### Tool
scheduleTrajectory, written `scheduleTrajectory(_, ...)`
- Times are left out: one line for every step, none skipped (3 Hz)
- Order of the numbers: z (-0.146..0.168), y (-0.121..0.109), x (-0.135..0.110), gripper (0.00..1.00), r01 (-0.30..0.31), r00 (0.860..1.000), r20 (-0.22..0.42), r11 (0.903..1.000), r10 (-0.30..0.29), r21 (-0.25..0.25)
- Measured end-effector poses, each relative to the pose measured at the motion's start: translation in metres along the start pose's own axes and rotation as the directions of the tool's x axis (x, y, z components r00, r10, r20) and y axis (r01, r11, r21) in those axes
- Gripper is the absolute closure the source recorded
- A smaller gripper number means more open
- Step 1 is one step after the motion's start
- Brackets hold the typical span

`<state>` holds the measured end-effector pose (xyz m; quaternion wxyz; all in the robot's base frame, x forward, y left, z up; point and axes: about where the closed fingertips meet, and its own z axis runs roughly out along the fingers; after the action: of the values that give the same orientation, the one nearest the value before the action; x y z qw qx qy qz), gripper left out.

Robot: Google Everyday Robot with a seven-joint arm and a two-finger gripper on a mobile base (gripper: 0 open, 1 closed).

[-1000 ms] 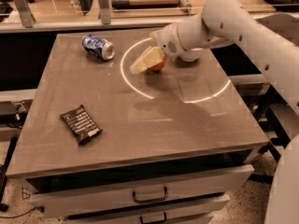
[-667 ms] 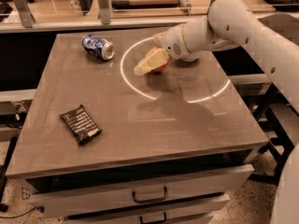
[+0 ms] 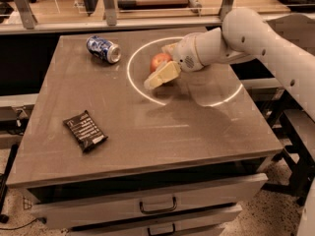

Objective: Move apple near pepsi can

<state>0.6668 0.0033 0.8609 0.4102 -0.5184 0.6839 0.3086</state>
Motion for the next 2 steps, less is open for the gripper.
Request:
scheduleTrajectory(0.0104, 0.0038, -0.0010, 0.16, 0.021, 1.000, 0.011, 0.9996, -0.021, -0.016)
scheduleTrajectory(0.0156, 0.0003, -0.0097, 0.47, 0.060, 0.998, 0.027, 0.9981, -0.059, -0.018)
